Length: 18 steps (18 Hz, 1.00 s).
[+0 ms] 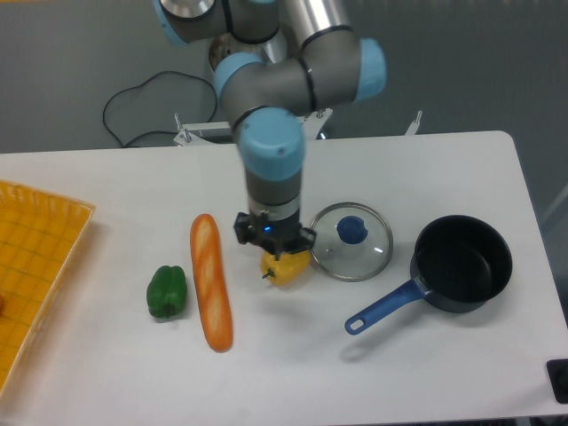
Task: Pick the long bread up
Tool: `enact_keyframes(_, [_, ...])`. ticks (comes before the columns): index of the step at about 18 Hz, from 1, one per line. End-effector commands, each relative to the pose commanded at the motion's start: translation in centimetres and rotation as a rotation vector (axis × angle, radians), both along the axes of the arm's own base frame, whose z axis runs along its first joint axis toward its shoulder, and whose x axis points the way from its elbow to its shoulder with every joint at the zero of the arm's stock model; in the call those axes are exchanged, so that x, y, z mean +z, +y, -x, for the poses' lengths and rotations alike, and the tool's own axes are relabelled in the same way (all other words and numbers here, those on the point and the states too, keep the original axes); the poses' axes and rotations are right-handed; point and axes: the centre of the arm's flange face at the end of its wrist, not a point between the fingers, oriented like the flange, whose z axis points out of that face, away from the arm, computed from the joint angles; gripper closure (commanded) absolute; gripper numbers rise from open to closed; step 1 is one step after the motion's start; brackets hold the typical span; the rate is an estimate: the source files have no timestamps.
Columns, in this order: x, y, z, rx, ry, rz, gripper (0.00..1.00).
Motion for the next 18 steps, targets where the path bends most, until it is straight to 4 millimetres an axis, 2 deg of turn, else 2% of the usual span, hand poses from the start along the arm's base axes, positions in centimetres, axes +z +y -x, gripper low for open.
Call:
enact_keyframes(2, [-0.3,-0.7,0.6,0.020,-0.004,0.005,0.93])
enact_keyframes(3, [-0.5,-0.6,0.6,0.022,-0.006,0.008,0.81])
enact_keyframes(4, [-0.9,-0.5,0.5,0.019,-0.008,0.015,0.63])
enact_keyframes(6, [-1.2,-0.6,0.4,0.020,-0.014,0.020,0.43])
enact_keyframes(7, [-1.2,-0.6,0.3,0.022,-0.014,0.020,0.41])
enact_keyframes(8, [-1.2,-0.7,0.3,0.020,-0.015,0.021,0.27])
enact_keyframes(12, [-1.3,-0.6,0.1,0.017,-0.015,0.021,0.25])
enact_keyframes(13, [-1.4,-0.5,0.1,0.015,-0.016,0.022,0.22])
enact_keyframes(14, [-1.6,-0.3,0.0,0.012,-0.016,0.022,0.16])
enact_keyframes(15, [-1.9,-0.2,-0.2,0.009,-0.021,0.026,0.15])
enact_keyframes(18, [-3.4,1.3,-2.0,-0.032,-0.031,0.044,0.09])
